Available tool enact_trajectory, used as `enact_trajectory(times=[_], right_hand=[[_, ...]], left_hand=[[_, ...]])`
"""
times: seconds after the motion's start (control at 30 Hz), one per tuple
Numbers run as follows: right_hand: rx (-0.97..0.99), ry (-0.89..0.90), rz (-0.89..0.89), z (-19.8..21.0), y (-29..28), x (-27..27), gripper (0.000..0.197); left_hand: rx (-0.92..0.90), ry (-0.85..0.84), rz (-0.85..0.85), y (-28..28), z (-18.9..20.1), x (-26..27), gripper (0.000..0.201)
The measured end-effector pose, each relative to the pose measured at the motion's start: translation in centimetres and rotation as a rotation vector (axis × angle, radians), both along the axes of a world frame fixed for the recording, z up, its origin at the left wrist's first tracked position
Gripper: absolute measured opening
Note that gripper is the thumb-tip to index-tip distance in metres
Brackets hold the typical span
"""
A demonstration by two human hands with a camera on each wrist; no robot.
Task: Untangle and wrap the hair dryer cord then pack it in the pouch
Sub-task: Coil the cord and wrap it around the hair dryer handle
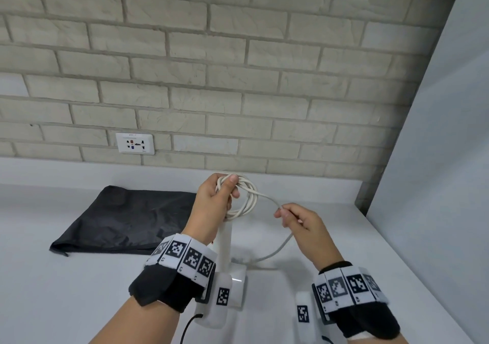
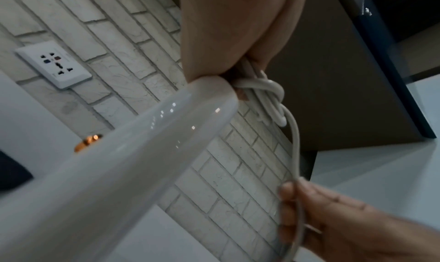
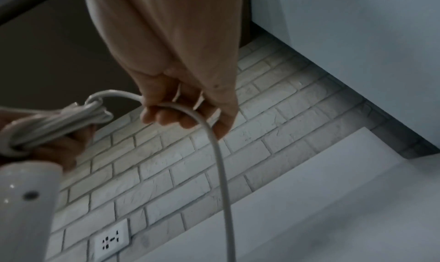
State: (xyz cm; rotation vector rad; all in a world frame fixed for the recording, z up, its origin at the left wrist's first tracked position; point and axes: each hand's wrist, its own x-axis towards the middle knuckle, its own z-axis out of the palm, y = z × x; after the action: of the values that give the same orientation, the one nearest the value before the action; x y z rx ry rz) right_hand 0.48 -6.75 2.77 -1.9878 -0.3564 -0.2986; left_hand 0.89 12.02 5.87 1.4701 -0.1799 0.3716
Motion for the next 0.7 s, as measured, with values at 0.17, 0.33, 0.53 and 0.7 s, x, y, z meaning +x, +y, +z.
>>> enact_trajectory(times=[0.17, 0.33, 0.53, 0.7], right_hand=[[0.013, -0.004, -0.118, -1.1, 2.7, 1.4, 0.015], [0.409, 0.179, -0.026, -0.6, 6.5, 0.7, 0.017], [0.898, 0.368, 0.283, 1.1, 7.5, 0.0, 0.027], [0.834, 0.382, 0.381, 1.0, 7.2, -0.7, 0.025]], left_hand=[[0.003, -0.073, -0.07, -0.2, -0.1, -0.4, 0.016], [0.02, -0.077, -0.082, -0.2, -0.1, -0.6, 0.013], [0.007, -0.093, -0.023, -0.1, -0.6, -0.5, 0.006], [0.024, -0.105, 0.008, -0.3, -0.9, -0.3, 0.01]])
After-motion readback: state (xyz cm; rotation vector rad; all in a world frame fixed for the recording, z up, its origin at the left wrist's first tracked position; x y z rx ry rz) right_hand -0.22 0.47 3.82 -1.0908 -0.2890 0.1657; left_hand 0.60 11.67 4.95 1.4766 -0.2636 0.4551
